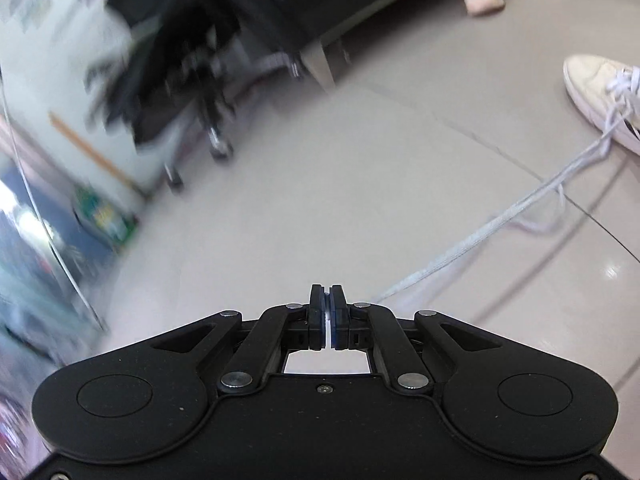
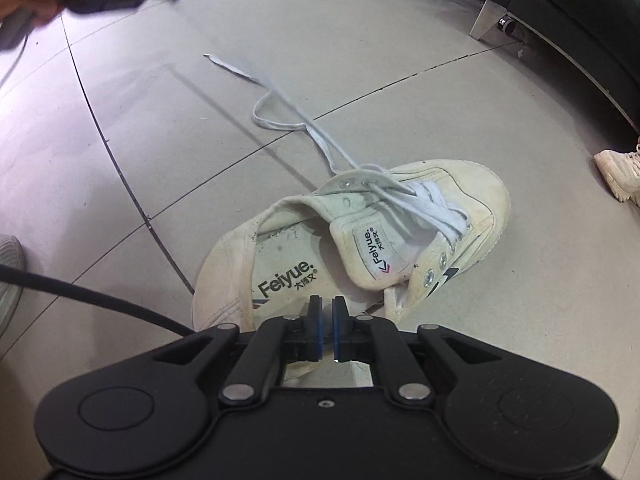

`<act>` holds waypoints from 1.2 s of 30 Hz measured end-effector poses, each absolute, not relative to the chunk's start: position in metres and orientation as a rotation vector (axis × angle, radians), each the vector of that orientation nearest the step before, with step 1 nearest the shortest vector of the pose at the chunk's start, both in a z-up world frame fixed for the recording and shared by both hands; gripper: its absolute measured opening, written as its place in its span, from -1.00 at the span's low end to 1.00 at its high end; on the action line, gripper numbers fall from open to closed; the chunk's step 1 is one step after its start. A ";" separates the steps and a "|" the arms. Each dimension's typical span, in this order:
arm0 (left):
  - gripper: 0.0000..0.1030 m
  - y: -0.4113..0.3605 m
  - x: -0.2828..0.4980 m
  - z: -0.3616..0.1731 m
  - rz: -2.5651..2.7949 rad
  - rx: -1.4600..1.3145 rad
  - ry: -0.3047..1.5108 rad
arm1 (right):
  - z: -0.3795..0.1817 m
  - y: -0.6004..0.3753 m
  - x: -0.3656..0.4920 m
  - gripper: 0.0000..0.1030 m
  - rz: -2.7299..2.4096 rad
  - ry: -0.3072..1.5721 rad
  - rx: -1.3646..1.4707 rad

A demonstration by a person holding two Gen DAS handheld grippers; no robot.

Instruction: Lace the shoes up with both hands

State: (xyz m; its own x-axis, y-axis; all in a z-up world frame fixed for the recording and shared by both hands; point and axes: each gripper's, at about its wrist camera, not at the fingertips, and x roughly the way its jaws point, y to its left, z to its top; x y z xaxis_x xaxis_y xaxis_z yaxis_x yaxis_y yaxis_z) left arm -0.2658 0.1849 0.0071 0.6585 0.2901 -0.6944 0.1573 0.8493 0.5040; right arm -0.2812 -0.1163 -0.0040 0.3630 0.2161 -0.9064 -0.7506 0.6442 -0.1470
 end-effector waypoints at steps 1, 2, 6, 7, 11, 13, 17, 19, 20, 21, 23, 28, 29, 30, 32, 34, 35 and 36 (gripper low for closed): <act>-0.96 0.190 -0.265 0.002 0.078 0.526 0.899 | -0.004 -0.116 -0.281 -0.92 0.675 1.020 -0.614; -0.95 0.199 -0.262 -0.008 0.073 0.433 0.985 | -0.004 -0.117 -0.281 -0.92 0.676 1.021 -0.612; -0.78 0.246 -0.250 -0.011 0.158 0.055 1.113 | -0.002 -0.118 -0.280 -0.91 0.678 1.023 -0.614; -0.77 0.257 -0.246 -0.006 0.195 -0.011 1.114 | -0.002 -0.118 -0.280 -0.91 0.676 1.025 -0.611; -0.68 0.302 -0.228 0.007 0.313 -0.322 1.124 | -0.002 -0.117 -0.279 -0.89 0.669 1.035 -0.589; -0.68 0.322 -0.217 0.004 0.317 -0.567 1.147 | -0.002 -0.117 -0.278 -0.89 0.669 1.036 -0.586; -0.68 0.323 -0.190 -0.004 0.320 -0.765 1.205 | -0.003 -0.116 -0.277 -0.88 0.664 1.037 -0.575; -0.66 0.320 -0.180 -0.007 0.349 -0.793 1.229 | -0.003 -0.115 -0.277 -0.88 0.663 1.037 -0.571; -0.65 0.318 -0.175 -0.009 0.368 -0.814 1.247 | -0.003 -0.115 -0.276 -0.88 0.664 1.038 -0.569; -0.65 0.316 -0.171 -0.009 0.384 -0.815 1.260 | -0.003 -0.115 -0.275 -0.88 0.664 1.038 -0.565; -0.65 0.311 -0.165 -0.009 0.412 -0.800 1.288 | -0.003 -0.116 -0.274 -0.88 0.664 1.039 -0.552; -0.63 0.304 -0.160 -0.014 0.473 -0.774 1.331 | -0.005 -0.117 -0.271 -0.87 0.669 1.032 -0.529; -0.61 0.301 -0.160 -0.013 0.484 -0.758 1.330 | -0.005 -0.117 -0.271 -0.87 0.671 1.030 -0.525; -0.61 0.298 -0.160 -0.012 0.495 -0.740 1.327 | -0.005 -0.118 -0.271 -0.87 0.672 1.029 -0.523; -0.59 0.292 -0.159 -0.010 0.509 -0.703 1.326 | -0.006 -0.118 -0.270 -0.87 0.674 1.026 -0.514; -0.59 0.285 -0.160 -0.008 0.511 -0.650 1.328 | -0.006 -0.119 -0.270 -0.86 0.677 1.024 -0.509; -0.59 0.279 -0.161 -0.007 0.506 -0.606 1.326 | -0.006 -0.119 -0.270 -0.86 0.678 1.023 -0.507; -0.60 0.273 -0.163 -0.006 0.499 -0.560 1.322 | -0.007 -0.119 -0.269 -0.86 0.678 1.022 -0.505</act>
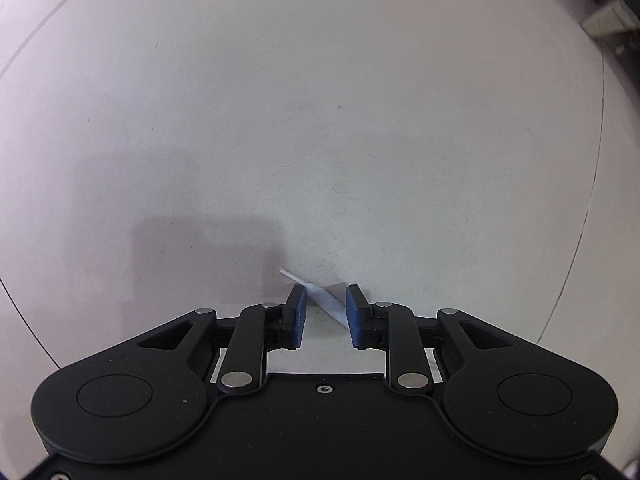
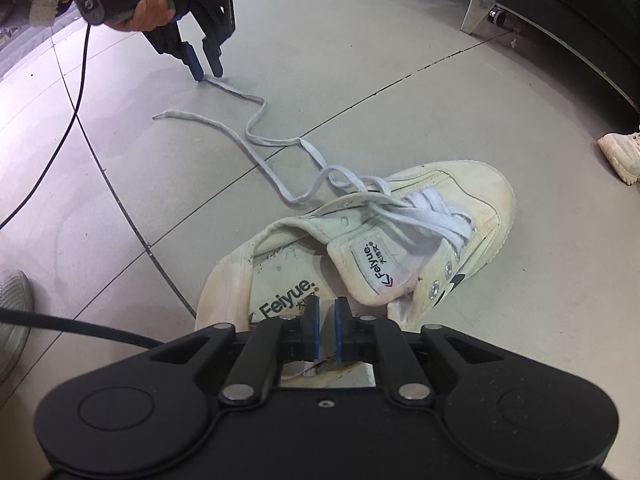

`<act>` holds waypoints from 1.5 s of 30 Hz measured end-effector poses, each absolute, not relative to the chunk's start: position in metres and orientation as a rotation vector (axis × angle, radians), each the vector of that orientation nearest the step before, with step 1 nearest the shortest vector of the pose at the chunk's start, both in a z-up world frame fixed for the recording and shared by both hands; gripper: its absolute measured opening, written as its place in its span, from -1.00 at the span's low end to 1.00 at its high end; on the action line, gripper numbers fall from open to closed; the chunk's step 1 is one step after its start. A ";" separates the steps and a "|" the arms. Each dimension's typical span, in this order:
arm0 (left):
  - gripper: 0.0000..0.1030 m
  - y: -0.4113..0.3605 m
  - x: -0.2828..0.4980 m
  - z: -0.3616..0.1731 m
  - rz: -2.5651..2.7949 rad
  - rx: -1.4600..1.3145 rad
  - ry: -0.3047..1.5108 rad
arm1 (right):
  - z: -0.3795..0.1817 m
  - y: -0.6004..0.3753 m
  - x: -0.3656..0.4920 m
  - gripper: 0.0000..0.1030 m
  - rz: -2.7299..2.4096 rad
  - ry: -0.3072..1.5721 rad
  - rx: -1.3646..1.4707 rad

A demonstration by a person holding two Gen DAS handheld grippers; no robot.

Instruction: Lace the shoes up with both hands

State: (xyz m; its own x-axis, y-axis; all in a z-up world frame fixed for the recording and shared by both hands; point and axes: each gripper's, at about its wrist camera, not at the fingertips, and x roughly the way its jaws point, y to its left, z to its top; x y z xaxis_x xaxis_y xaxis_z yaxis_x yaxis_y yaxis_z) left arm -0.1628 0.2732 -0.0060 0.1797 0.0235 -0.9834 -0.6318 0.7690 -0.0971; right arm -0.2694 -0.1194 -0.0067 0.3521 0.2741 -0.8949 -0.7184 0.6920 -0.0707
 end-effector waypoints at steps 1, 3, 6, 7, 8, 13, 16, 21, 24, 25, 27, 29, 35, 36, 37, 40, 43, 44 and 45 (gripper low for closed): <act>-0.60 0.268 -0.165 -0.005 0.491 -0.507 1.310 | -0.007 -0.120 -0.269 -0.86 0.678 1.019 -0.502; -0.70 0.257 -0.170 -0.004 0.475 -0.400 1.281 | -0.007 -0.119 -0.269 -0.85 0.677 1.015 -0.501; -0.94 0.246 -0.183 -0.003 0.413 -0.306 1.214 | -0.008 -0.118 -0.268 -0.85 0.677 1.011 -0.505; -0.96 0.245 -0.187 -0.002 0.403 -0.298 1.195 | -0.008 -0.118 -0.268 -0.85 0.677 1.010 -0.506; -0.96 0.244 -0.192 0.000 0.395 -0.291 1.176 | -0.008 -0.118 -0.268 -0.85 0.677 1.010 -0.506; -0.97 0.223 -0.232 0.073 0.182 -0.257 0.852 | -0.008 -0.119 -0.268 -0.85 0.678 1.002 -0.510; -0.97 0.181 -0.266 0.136 -0.176 -0.156 0.625 | -0.004 -0.124 -0.270 -0.85 0.693 0.991 -0.494; -0.96 0.096 -0.279 0.136 -0.595 -0.107 0.631 | 0.030 -0.145 -0.270 -0.85 0.645 0.884 -0.371; -0.96 0.062 -0.268 0.092 -0.716 -0.001 0.702 | 0.041 -0.152 -0.259 -0.85 0.559 0.867 -0.371; -0.96 0.060 -0.269 0.077 -0.743 0.034 0.713 | 0.040 -0.152 -0.256 -0.85 0.550 0.868 -0.391; -0.96 0.055 -0.268 0.056 -0.795 0.093 0.731 | 0.037 -0.149 -0.251 -0.85 0.538 0.864 -0.444; -0.96 0.042 -0.270 0.046 -0.831 0.152 0.737 | 0.031 -0.147 -0.246 -0.85 0.533 0.880 -0.456; -0.96 0.042 -0.251 0.020 -0.869 0.258 0.744 | 0.026 -0.140 -0.243 -0.85 0.552 0.918 -0.505; -0.96 0.043 -0.253 0.019 -0.876 0.270 0.740 | 0.028 -0.138 -0.244 -0.85 0.555 0.915 -0.515; -0.96 0.043 -0.255 0.018 -0.882 0.281 0.736 | 0.027 -0.136 -0.246 -0.80 0.562 0.916 -0.531; -0.96 0.002 -0.224 -0.001 -0.893 0.295 0.745 | 0.020 -0.130 -0.248 -0.69 0.562 0.899 -0.584; -0.96 0.001 -0.225 -0.006 -0.907 0.298 0.751 | 0.021 -0.134 -0.243 -0.93 0.532 0.906 -0.548; -0.96 -0.008 -0.216 -0.007 -0.916 0.298 0.755 | 0.024 -0.140 -0.240 -1.00 0.500 0.912 -0.505; -0.96 -0.018 -0.205 -0.008 -0.927 0.298 0.758 | 0.026 -0.149 -0.234 -1.00 0.461 0.934 -0.427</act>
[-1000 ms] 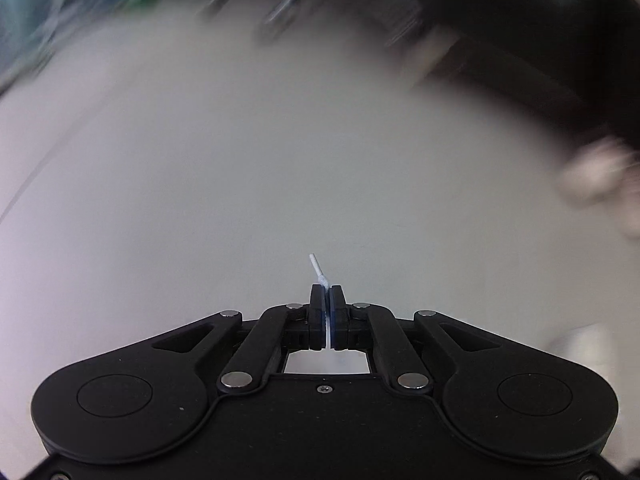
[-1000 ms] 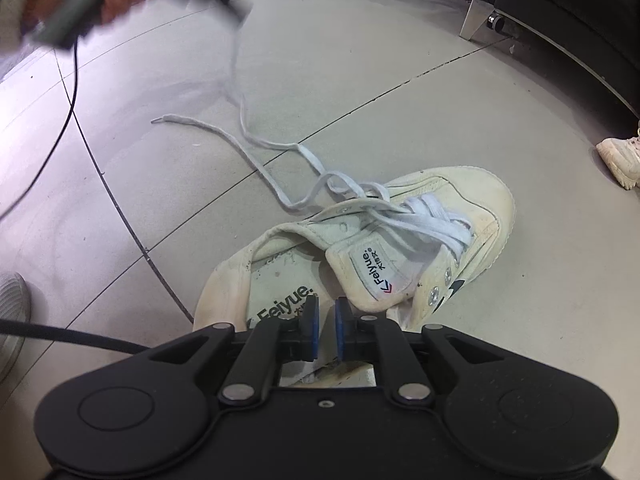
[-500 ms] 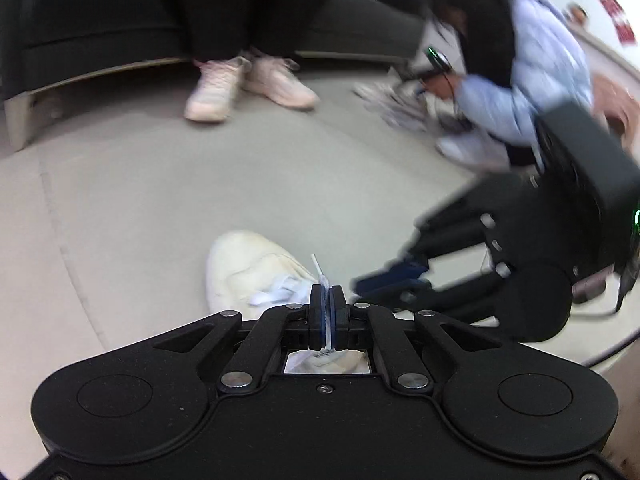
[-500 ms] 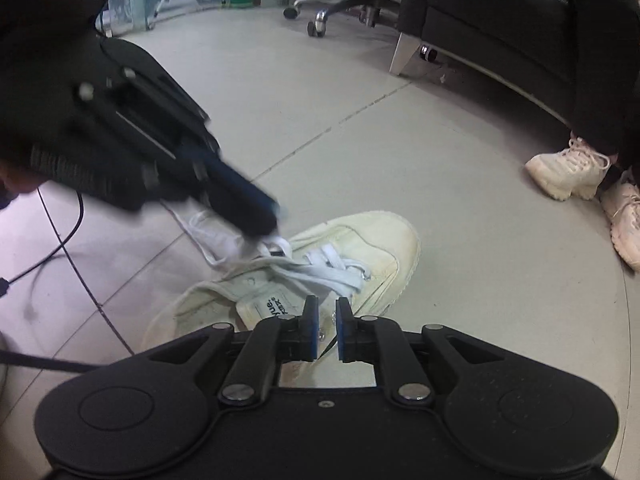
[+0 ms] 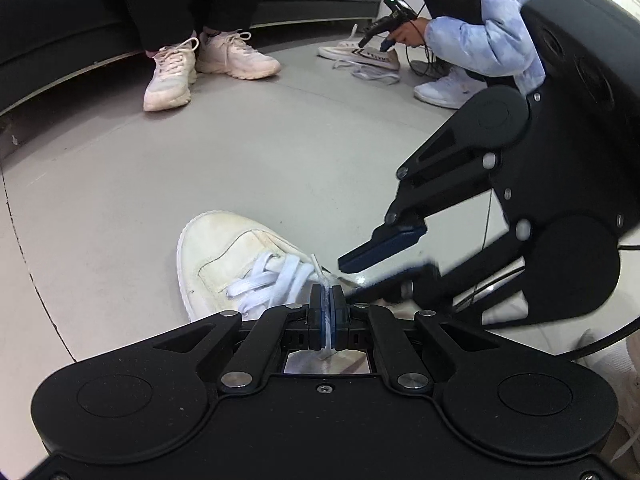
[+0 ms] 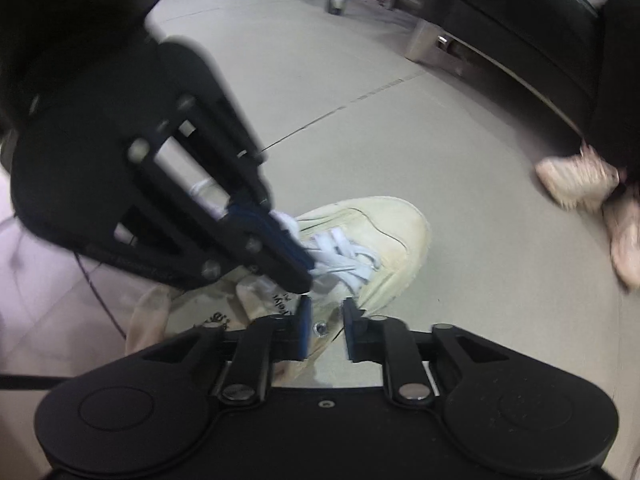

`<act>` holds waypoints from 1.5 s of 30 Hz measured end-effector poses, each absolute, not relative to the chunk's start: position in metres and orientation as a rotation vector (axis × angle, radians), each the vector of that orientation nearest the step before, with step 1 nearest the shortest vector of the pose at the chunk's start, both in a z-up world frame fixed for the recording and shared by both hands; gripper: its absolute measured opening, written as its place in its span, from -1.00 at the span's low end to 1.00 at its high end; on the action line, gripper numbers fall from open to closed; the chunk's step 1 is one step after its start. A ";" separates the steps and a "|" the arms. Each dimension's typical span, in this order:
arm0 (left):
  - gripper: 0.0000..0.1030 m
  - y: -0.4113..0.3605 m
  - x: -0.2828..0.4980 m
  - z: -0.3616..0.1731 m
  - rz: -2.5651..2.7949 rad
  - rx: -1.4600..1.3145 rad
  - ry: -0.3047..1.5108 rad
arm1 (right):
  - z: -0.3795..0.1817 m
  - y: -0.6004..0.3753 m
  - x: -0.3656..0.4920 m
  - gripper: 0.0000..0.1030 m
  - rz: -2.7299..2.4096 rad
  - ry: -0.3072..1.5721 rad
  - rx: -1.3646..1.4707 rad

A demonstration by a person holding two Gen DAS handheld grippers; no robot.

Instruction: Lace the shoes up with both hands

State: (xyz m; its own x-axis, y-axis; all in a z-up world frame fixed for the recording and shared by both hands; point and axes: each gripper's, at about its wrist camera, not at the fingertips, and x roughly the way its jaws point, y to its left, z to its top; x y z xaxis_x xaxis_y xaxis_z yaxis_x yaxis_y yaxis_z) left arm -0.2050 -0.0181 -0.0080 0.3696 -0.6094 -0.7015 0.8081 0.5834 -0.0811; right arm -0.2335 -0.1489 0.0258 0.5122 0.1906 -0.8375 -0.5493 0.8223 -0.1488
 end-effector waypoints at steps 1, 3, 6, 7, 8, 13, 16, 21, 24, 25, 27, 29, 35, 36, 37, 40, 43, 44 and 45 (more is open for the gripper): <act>-0.96 -0.020 -0.204 -0.008 -0.938 0.302 0.763 | 0.028 -0.160 -0.227 -1.00 0.424 0.964 -0.336; -0.96 -0.022 -0.204 -0.010 -0.961 0.319 0.762 | 0.023 -0.191 -0.211 -1.00 0.328 1.055 -0.105; -0.96 -0.021 -0.202 -0.012 -0.956 0.334 0.770 | 0.016 -0.221 -0.205 -1.00 0.230 1.122 0.093; -0.96 -0.019 -0.201 -0.011 -0.955 0.321 0.774 | 0.021 -0.219 -0.209 -0.95 0.255 1.090 0.069; -0.96 -0.017 -0.200 -0.010 -0.954 0.309 0.778 | 0.026 -0.211 -0.216 -0.93 0.298 1.045 0.000; -0.96 -0.001 -0.202 -0.004 -0.930 0.297 0.776 | 0.039 -0.160 -0.251 -0.19 0.508 0.857 -0.369; -0.96 0.002 -0.206 -0.005 -0.932 0.296 0.781 | 0.026 -0.132 -0.261 -0.28 0.562 0.825 -0.586; -0.96 -0.002 -0.208 -0.010 -0.948 0.313 0.772 | 0.022 -0.142 -0.242 -0.90 0.483 0.894 -0.528; -0.95 -0.007 -0.205 -0.015 -0.968 0.319 0.774 | 0.026 -0.170 -0.221 -0.92 0.412 0.979 -0.236; -0.95 -0.009 -0.203 -0.017 -0.972 0.321 0.775 | 0.026 -0.181 -0.213 -0.92 0.385 1.012 -0.122; -0.95 -0.012 -0.201 -0.019 -0.972 0.337 0.770 | 0.022 -0.204 -0.200 -0.92 0.342 1.065 0.113; -0.95 -0.014 -0.198 -0.021 -0.984 0.332 0.782 | 0.017 -0.220 -0.192 -0.92 0.311 1.098 0.254; -0.96 -0.017 -0.193 -0.019 -1.053 0.347 0.807 | 0.006 -0.246 -0.183 -0.91 0.279 1.142 0.499; -0.96 -0.016 -0.191 -0.017 -1.066 0.349 0.809 | 0.005 -0.247 -0.182 -0.91 0.282 1.142 0.506; -0.96 -0.015 -0.190 -0.015 -1.075 0.351 0.804 | 0.003 -0.246 -0.180 -0.91 0.285 1.143 0.509; -0.96 -0.013 -0.187 -0.009 -1.113 0.344 0.810 | 0.005 -0.247 -0.184 -0.91 0.291 1.146 0.535; -0.96 -0.015 -0.185 -0.010 -1.129 0.369 0.824 | -0.001 -0.247 -0.186 -0.91 0.297 1.147 0.554; -0.96 -0.015 -0.185 -0.010 -1.133 0.374 0.824 | -0.002 -0.248 -0.187 -0.91 0.298 1.147 0.564; -0.96 -0.015 -0.184 -0.011 -1.137 0.377 0.825 | -0.001 -0.249 -0.195 -0.90 0.299 1.147 0.576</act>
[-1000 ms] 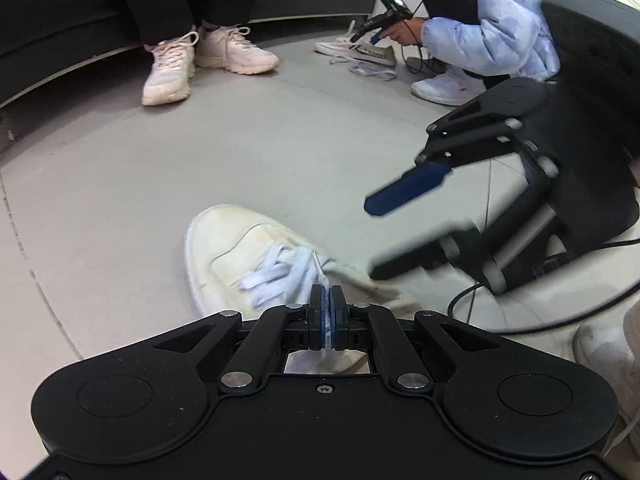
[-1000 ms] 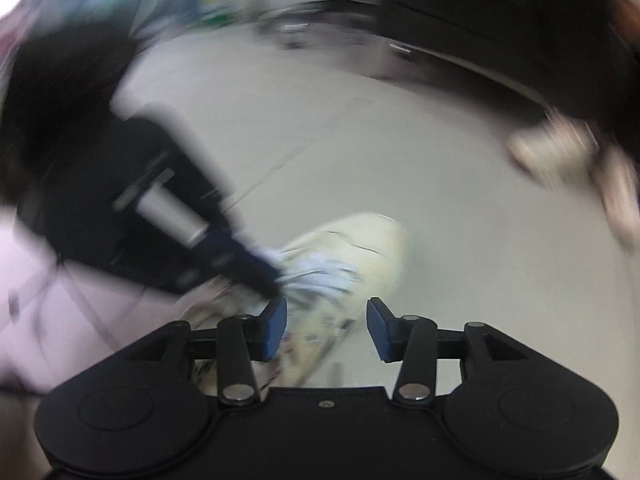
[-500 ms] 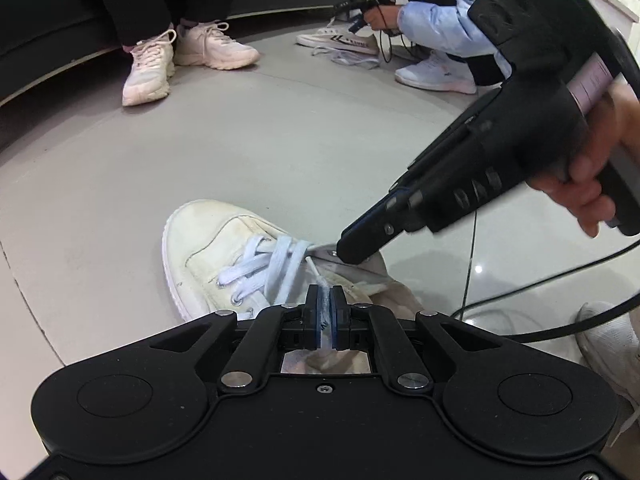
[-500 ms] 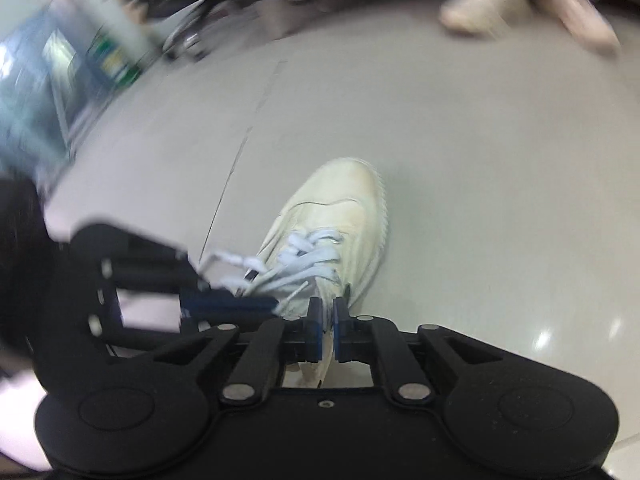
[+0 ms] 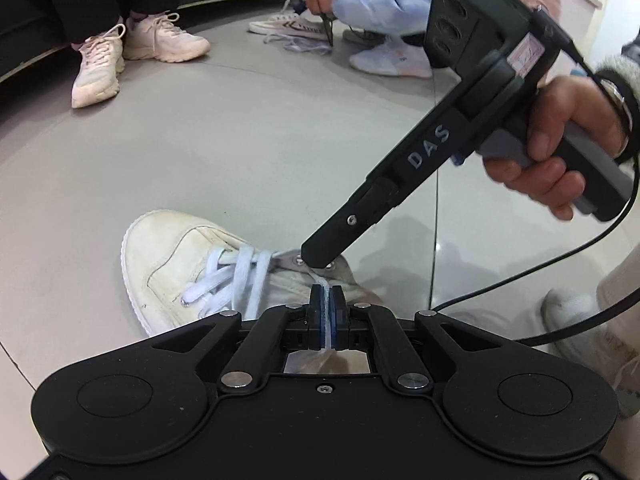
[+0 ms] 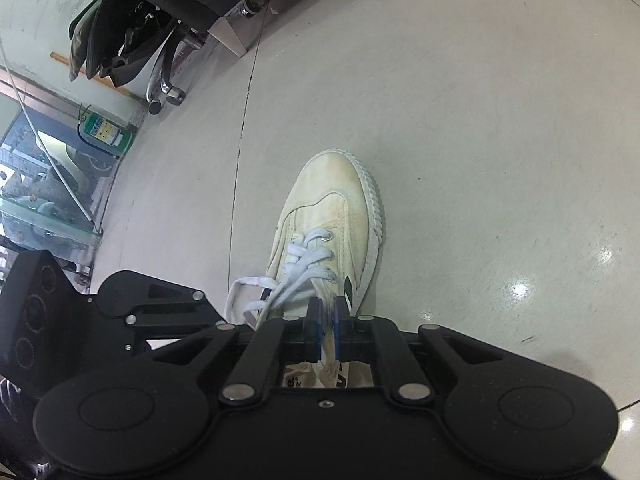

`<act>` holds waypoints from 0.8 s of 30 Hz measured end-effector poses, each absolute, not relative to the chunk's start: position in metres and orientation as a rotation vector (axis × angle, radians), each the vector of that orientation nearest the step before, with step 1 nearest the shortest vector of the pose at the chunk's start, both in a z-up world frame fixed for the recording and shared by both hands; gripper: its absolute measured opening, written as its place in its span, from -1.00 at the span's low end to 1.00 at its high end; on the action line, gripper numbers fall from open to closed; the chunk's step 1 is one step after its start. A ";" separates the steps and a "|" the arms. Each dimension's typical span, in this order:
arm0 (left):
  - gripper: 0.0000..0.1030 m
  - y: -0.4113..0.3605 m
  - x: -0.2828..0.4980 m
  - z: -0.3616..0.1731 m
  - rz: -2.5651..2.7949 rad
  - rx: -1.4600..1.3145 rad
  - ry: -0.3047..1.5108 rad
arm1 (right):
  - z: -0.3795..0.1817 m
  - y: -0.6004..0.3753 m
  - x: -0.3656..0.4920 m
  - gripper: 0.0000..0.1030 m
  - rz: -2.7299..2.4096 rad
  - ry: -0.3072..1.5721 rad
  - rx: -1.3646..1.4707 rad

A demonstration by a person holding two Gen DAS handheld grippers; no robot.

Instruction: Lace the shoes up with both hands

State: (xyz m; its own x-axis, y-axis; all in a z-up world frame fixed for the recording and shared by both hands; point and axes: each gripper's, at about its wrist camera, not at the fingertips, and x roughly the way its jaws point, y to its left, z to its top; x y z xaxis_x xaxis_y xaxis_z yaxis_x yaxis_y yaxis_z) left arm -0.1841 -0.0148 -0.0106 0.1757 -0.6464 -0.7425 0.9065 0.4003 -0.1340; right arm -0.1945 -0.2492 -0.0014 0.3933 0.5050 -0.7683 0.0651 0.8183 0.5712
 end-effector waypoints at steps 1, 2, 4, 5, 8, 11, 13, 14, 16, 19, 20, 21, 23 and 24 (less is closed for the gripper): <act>-0.96 -0.015 -0.184 -0.010 -1.139 0.379 0.821 | -0.002 -0.253 -0.201 -0.90 0.295 1.149 0.607; -0.96 -0.014 -0.184 -0.010 -1.140 0.380 0.817 | -0.005 -0.257 -0.203 -0.89 0.287 1.154 0.650; -0.96 -0.014 -0.184 -0.009 -1.139 0.382 0.817 | -0.012 -0.265 -0.205 -0.89 0.272 1.164 0.740; -0.96 -0.013 -0.183 -0.010 -1.138 0.382 0.820 | -0.016 -0.269 -0.205 -0.89 0.262 1.169 0.794; -0.96 -0.013 -0.182 -0.011 -1.140 0.385 0.825 | -0.025 -0.274 -0.206 -0.88 0.242 1.178 0.894; -0.96 -0.013 -0.182 -0.010 -1.156 0.383 0.830 | -0.032 -0.277 -0.208 -0.88 0.228 1.185 0.970; -0.96 -0.013 -0.184 -0.009 -1.163 0.396 0.825 | -0.035 -0.279 -0.210 -0.87 0.224 1.188 1.000; -0.96 -0.013 -0.183 -0.009 -1.165 0.402 0.824 | -0.036 -0.279 -0.211 -0.87 0.224 1.189 1.007; -0.96 -0.011 -0.182 -0.009 -1.159 0.400 0.821 | -0.036 -0.277 -0.213 -0.87 0.227 1.188 1.006; -0.96 -0.010 -0.180 -0.008 -1.154 0.389 0.820 | -0.036 -0.278 -0.216 -0.87 0.230 1.187 1.010; -0.96 -0.009 -0.180 -0.007 -1.161 0.388 0.820 | -0.037 -0.278 -0.217 -0.87 0.233 1.187 1.009; -0.96 -0.008 -0.180 -0.006 -1.164 0.387 0.817 | -0.037 -0.279 -0.217 -0.87 0.235 1.188 1.009; -0.96 -0.007 -0.178 -0.005 -1.172 0.390 0.814 | -0.037 -0.279 -0.218 -0.87 0.240 1.188 1.008; -0.96 -0.005 -0.177 -0.005 -1.168 0.387 0.810 | -0.037 -0.279 -0.218 -0.87 0.241 1.188 1.008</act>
